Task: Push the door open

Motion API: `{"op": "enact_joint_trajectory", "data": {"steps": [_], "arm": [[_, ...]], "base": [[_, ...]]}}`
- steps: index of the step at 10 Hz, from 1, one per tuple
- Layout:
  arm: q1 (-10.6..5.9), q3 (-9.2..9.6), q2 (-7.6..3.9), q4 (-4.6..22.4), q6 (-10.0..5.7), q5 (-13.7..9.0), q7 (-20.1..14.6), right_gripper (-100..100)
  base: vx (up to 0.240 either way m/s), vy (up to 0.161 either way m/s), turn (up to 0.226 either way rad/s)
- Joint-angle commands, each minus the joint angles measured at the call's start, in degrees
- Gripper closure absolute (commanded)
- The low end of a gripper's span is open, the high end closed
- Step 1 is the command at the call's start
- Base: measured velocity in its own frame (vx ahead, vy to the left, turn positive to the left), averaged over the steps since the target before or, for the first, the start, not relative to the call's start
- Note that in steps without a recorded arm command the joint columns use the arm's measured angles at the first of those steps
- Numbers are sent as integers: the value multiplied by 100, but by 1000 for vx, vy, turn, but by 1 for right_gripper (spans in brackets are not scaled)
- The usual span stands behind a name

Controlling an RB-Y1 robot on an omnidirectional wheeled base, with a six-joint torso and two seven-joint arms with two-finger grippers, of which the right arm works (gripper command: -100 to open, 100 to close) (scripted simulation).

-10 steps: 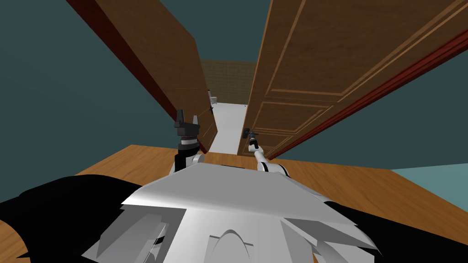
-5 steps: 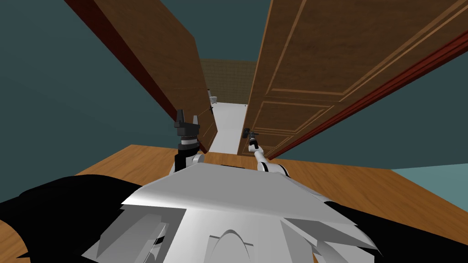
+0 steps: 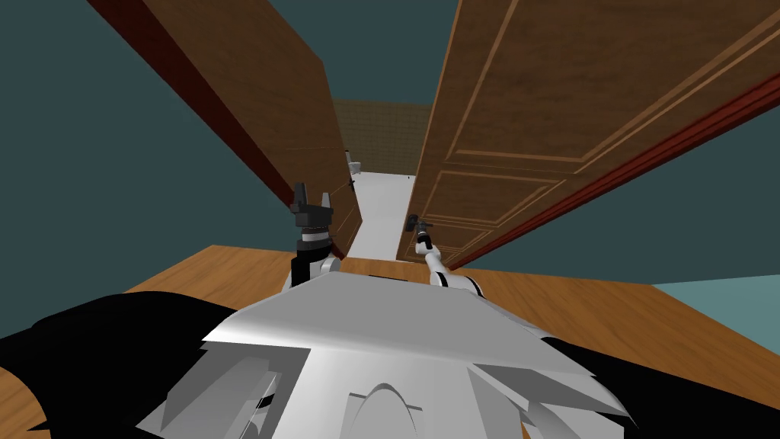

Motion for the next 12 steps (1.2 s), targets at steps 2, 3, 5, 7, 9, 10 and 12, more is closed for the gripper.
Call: {"op": "enact_joint_trajectory", "data": {"steps": [2, 3, 5, 7, 9, 10, 12], "arm": [[-82, -150, -137, 107, -89, -58, 49, 100], [-72, -202, -174, 106, -89, -78, 66, 100], [-49, -318, -252, 102, -89, -123, 103, 100], [-25, -444, -330, 98, -89, -173, 143, 100], [0, -578, -406, 94, -89, -225, 185, 100], [0, -578, -406, 141, -89, -225, 185, 100], [20, -679, -461, 91, -89, -264, 217, 100]], "base": [[169, 71, -34], [209, 78, -58], [205, 99, -53], [193, 138, -98], [193, 121, -74], [125, 63, -31], [126, 92, -49]]}}
